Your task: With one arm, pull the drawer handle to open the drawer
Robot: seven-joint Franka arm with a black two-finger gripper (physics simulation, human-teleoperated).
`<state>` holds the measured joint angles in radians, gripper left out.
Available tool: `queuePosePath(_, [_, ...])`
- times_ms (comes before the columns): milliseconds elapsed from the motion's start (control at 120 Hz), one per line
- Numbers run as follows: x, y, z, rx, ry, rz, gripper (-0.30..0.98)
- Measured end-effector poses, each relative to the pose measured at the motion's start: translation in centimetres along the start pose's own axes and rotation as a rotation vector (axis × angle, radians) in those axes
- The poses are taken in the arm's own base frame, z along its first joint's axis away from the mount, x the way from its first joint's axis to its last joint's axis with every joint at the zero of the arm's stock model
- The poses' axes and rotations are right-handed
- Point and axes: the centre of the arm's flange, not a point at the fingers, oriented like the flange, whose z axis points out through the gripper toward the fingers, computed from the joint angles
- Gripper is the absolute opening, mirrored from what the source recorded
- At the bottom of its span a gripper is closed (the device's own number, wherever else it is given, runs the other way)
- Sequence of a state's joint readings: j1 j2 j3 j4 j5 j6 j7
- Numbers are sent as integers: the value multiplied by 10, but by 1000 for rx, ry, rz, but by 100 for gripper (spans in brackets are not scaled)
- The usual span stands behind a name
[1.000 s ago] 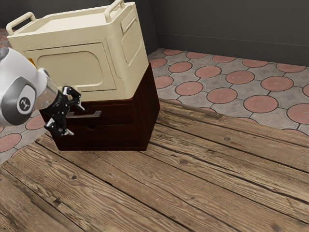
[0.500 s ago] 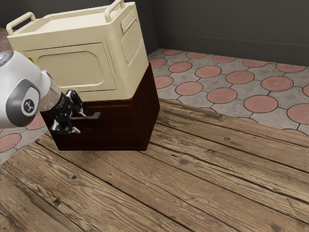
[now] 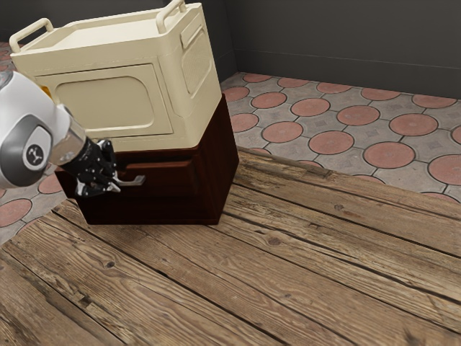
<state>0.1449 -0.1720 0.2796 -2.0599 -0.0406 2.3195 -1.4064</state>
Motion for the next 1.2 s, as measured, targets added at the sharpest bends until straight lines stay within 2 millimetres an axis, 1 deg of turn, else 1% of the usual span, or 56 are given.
queuePosePath(92, [0,-7,-2,15,-8,-5,-8])
queuePosePath(217, [-1,-19,-13,26,-22,-11,-9])
queuePosePath(533, [-4,-58,-25,61,-54,-17,-10])
queuePosePath(767, [-2,-79,-40,64,-62,-22,-10])
queuePosePath(942, [-9,-93,-53,62,-39,-12,-10])
queuePosePath(1092, [-14,-103,-56,70,-42,-5,-10])
queuePosePath(1200, [-19,-109,-61,68,-30,2,-10])
